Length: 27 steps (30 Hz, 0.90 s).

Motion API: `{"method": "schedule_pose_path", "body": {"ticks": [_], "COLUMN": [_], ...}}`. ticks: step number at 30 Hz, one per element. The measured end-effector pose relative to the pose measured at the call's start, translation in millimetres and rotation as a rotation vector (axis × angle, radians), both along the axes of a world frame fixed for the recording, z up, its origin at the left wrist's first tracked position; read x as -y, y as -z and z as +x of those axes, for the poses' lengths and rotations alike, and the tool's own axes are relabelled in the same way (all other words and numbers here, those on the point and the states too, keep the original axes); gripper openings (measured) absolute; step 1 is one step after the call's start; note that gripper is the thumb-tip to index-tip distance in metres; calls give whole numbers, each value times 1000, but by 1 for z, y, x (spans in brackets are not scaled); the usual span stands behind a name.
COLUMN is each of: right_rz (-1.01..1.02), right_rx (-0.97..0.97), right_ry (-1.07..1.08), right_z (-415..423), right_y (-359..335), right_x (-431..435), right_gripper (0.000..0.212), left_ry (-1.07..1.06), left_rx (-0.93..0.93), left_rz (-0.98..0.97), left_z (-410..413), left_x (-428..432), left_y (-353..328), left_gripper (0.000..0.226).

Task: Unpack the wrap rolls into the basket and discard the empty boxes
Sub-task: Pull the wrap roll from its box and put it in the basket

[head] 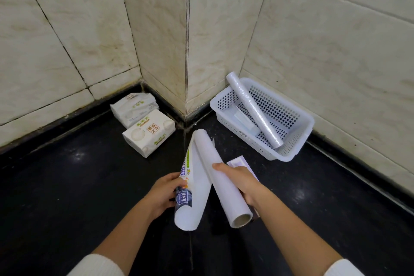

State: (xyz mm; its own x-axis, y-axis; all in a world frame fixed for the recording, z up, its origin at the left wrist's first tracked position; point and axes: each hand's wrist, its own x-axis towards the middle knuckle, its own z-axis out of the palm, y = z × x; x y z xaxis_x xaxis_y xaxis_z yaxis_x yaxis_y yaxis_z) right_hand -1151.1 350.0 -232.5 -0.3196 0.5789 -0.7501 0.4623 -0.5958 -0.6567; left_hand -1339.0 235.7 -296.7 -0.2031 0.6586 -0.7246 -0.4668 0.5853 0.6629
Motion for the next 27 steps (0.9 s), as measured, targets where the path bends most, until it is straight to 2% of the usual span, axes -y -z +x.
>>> {"method": "schedule_pose_path", "body": {"ticks": [6,9,13,16,19,23,27], "right_rz": [81,181,336,449,585,691,771], "right_rx": [28,40,37,50,98,202,285], "right_ry": [-120,-200,-137,-40,-51,-121,-202], "right_z": [16,38,59,53,34,7,-1], "right_y": [-33,-61,-92,-102,-101,-68,-36], "right_x": [-13,-35,-71,-101,-130,-160,-181], "right_gripper": [64,62,56,55,33,45,46], "left_ry": [101,296,516,591,574,593,773], "left_rx": [-209,-274,-395,-691,-983,-1164,-1362], "left_rz": [-59,-135,-182,-113,32,268,239], "left_z": [-7,-17,-28,-21,-4,23,31], "left_x": [2,2,-25,-69,-116,-165,-196], "left_y": [-9,-18,-37,-53,-64,-69,-48], "left_gripper": [29,33,50,61,70,69,70]}}
